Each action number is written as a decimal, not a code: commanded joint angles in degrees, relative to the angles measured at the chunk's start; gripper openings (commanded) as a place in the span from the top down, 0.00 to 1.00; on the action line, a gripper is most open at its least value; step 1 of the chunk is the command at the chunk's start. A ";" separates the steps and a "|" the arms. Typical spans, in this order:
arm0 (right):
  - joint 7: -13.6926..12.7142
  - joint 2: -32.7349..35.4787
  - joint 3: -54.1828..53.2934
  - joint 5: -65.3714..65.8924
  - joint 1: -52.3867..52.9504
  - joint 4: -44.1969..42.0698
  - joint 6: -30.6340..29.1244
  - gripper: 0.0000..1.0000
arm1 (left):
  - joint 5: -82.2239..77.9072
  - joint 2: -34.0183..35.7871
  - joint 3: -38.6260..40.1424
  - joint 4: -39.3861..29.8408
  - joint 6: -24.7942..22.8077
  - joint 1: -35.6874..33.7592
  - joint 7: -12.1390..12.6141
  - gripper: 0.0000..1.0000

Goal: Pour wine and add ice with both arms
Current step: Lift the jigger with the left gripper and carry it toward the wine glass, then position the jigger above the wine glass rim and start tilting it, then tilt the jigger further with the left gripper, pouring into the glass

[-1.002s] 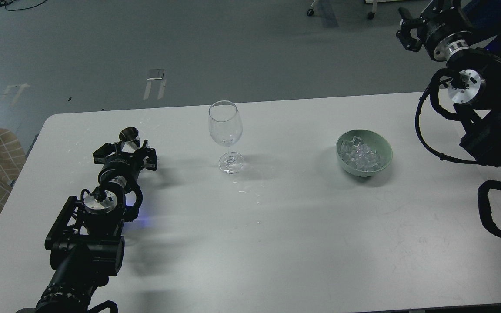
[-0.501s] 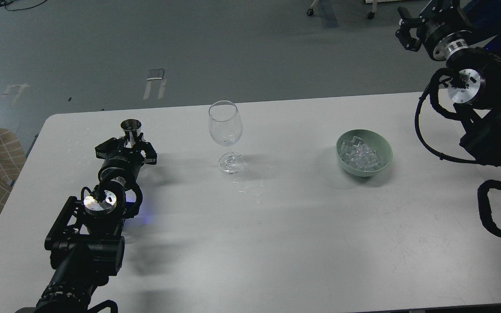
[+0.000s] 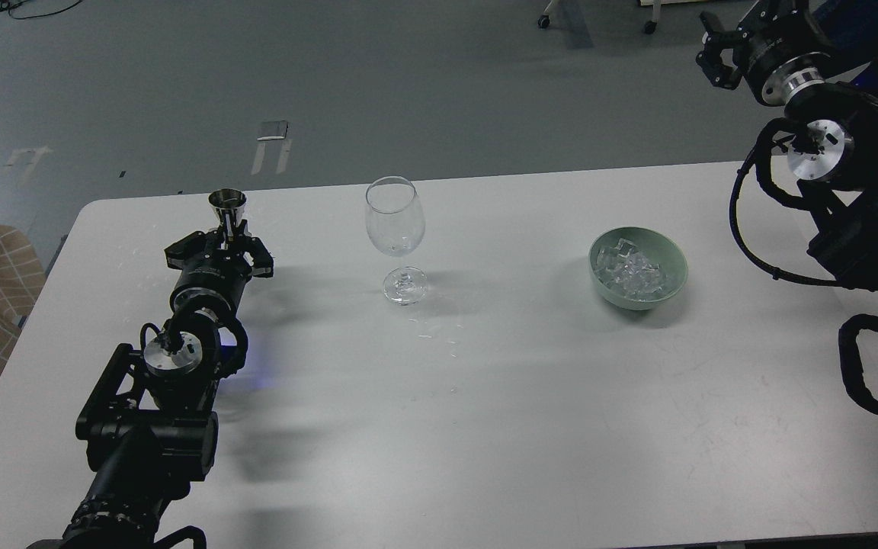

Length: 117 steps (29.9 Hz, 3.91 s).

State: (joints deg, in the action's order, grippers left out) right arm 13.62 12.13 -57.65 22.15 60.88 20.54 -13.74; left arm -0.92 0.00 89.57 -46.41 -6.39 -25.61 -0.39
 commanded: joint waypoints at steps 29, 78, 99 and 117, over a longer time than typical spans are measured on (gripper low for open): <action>0.35 0.96 -0.09 -0.26 -2.17 0.11 -0.14 0.00 | -0.05 0.00 -12.84 -22.41 9.29 1.26 3.64 0.91; 0.35 1.23 -0.09 -0.26 -2.52 0.38 -0.41 0.00 | -15.69 0.00 -19.35 -26.89 10.61 0.12 4.61 0.93; 0.44 1.14 -0.09 -0.26 -2.61 1.52 -0.41 0.00 | -20.08 3.60 -20.49 -26.10 6.57 -0.23 4.61 0.92; 0.44 1.23 -0.27 -0.26 -2.52 3.19 -0.41 0.00 | -22.99 4.13 -20.58 -23.99 5.43 -1.55 3.99 0.92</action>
State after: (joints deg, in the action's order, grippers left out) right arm 14.07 13.37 -57.90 21.88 58.33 23.46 -14.15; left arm -23.61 4.10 68.99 -70.43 -0.45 -26.97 3.61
